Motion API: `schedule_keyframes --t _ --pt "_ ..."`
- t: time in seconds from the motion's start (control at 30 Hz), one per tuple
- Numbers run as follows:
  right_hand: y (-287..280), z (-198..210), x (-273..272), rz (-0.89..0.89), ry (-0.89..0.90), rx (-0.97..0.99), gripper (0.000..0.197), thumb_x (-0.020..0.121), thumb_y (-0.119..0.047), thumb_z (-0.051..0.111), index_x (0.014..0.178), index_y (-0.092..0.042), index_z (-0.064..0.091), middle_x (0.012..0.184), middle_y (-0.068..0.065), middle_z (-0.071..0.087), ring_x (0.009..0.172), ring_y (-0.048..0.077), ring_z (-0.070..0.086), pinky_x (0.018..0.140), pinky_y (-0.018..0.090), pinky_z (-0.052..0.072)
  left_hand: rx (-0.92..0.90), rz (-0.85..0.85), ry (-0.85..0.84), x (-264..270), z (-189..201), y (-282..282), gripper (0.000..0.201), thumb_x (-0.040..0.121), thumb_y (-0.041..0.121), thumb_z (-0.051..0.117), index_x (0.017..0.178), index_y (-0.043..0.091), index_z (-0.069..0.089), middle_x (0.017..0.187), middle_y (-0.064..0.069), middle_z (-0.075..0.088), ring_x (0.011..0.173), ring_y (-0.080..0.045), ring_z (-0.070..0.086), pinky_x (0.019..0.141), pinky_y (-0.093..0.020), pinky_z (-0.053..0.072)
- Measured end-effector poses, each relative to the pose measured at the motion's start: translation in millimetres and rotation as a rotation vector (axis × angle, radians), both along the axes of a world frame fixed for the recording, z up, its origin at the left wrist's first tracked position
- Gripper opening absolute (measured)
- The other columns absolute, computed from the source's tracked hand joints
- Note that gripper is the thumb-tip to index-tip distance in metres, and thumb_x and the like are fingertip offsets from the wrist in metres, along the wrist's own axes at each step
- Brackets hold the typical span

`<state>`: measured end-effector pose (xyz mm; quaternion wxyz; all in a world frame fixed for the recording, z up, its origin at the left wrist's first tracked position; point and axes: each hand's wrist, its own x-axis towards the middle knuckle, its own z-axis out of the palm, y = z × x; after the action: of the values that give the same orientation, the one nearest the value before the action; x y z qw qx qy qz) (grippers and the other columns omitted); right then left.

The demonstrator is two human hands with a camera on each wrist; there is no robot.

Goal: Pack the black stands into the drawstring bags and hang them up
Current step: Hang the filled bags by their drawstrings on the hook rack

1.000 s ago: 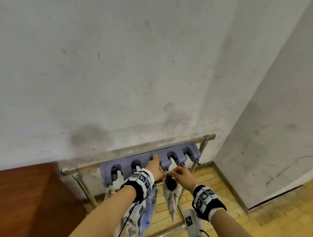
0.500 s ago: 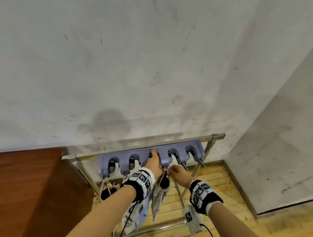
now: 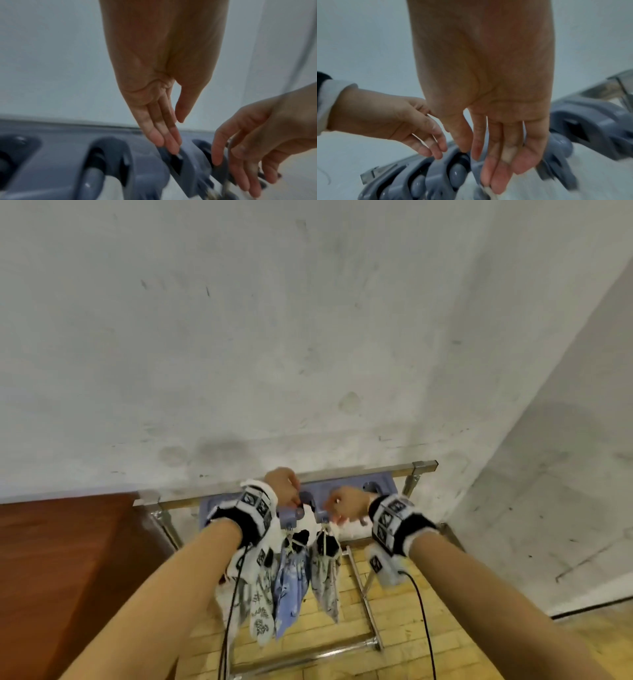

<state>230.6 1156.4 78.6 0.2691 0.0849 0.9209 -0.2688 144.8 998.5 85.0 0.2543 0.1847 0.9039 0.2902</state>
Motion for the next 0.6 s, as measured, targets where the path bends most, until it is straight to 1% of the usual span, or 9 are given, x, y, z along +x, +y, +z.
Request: schedule_keyframes --t 0.03,0.1,0.17,0.23,0.33,0.43,0.5,0.53,0.6 --pt "-7 6 -4 -0.016 0.046 0.002 0.027 0.090 -0.005 0.052 0.110 0.007 0.066 0.110 0.022 0.068 0.071 0.019 0.057 0.050 0.023 0.047 0.009 0.026 0.036 -2 5 -11 0.021 0.074 0.000 0.070 0.093 0.008 0.067 0.085 -0.006 0.067 0.074 -0.020 0.066 0.064 -0.026 0.054" --pt "-26 18 -16 -0.024 0.145 0.018 0.026 0.088 -0.008 0.052 0.104 0.001 0.071 0.101 0.016 0.071 0.073 0.021 0.059 0.062 0.029 0.050 0.042 0.090 0.068 -6 15 -37 0.020 0.072 0.001 0.071 0.089 0.011 0.067 0.074 -0.003 0.067 0.074 -0.021 0.065 0.065 -0.025 0.053" --pt "-54 29 -27 -0.023 0.208 -0.005 0.026 0.087 -0.006 0.052 0.104 -0.004 0.071 0.094 0.010 0.068 0.079 0.021 0.059 0.070 0.030 0.051 0.052 0.139 0.108 -10 21 -64 0.019 0.071 0.001 0.073 0.085 0.012 0.067 0.075 -0.004 0.066 0.075 -0.020 0.062 0.070 -0.025 0.051" --pt "-92 36 -38 0.003 0.228 -0.048 0.026 0.087 -0.004 0.052 0.105 -0.007 0.071 0.097 0.011 0.067 0.084 0.020 0.058 0.076 0.028 0.049 0.083 0.177 0.114 -9 24 -104 0.019 0.071 -0.002 0.070 0.076 0.015 0.064 0.076 -0.008 0.068 0.073 -0.022 0.063 0.074 -0.028 0.053" --pt "-163 41 -57 0.101 0.262 -0.058 0.029 0.086 -0.004 0.051 0.108 -0.010 0.069 0.111 0.013 0.067 0.097 0.025 0.060 0.078 0.026 0.045 0.110 0.277 0.101 -6 24 -181 0.020 0.077 -0.008 0.058 0.075 0.012 0.061 0.065 -0.008 0.067 0.052 -0.015 0.062 0.055 -0.020 0.051" --pt "-262 38 -74 0.210 0.294 -0.052 0.031 0.088 -0.007 0.050 0.114 -0.013 0.066 0.119 0.012 0.063 0.103 0.027 0.058 0.078 0.025 0.041 0.081 0.398 0.132 6 24 -287 0.018 0.080 -0.006 0.056 0.079 0.010 0.064 0.055 0.000 0.065 0.049 -0.008 0.064 0.047 -0.015 0.049" --pt "-323 36 -82 0.272 0.319 -0.056 0.033 0.089 -0.007 0.048 0.119 -0.011 0.062 0.127 0.012 0.059 0.109 0.027 0.056 0.080 0.024 0.040 0.054 0.477 0.136 12 21 -353 0.016 0.079 -0.001 0.059 0.082 0.011 0.069 0.072 -0.008 0.072 0.070 -0.016 0.071 0.063 -0.023 0.058" --pt "-360 34 -86 0.304 0.329 -0.059 0.035 0.090 -0.006 0.047 0.122 -0.011 0.060 0.130 0.011 0.057 0.114 0.028 0.055 0.083 0.024 0.040 0.032 0.533 0.137 15 18 -394 0.014 0.079 0.002 0.062 0.081 0.013 0.070 0.080 -0.008 0.072 0.080 -0.022 0.071 0.073 -0.028 0.058" --pt "-429 31 -90 0.354 0.343 -0.071 0.038 0.090 -0.006 0.046 0.126 -0.012 0.057 0.133 0.011 0.054 0.118 0.029 0.053 0.090 0.026 0.042 -0.019 0.614 0.143 27 17 -467 0.013 0.081 0.009 0.064 0.082 0.020 0.070 0.089 -0.004 0.069 0.090 -0.024 0.067 0.080 -0.026 0.053"
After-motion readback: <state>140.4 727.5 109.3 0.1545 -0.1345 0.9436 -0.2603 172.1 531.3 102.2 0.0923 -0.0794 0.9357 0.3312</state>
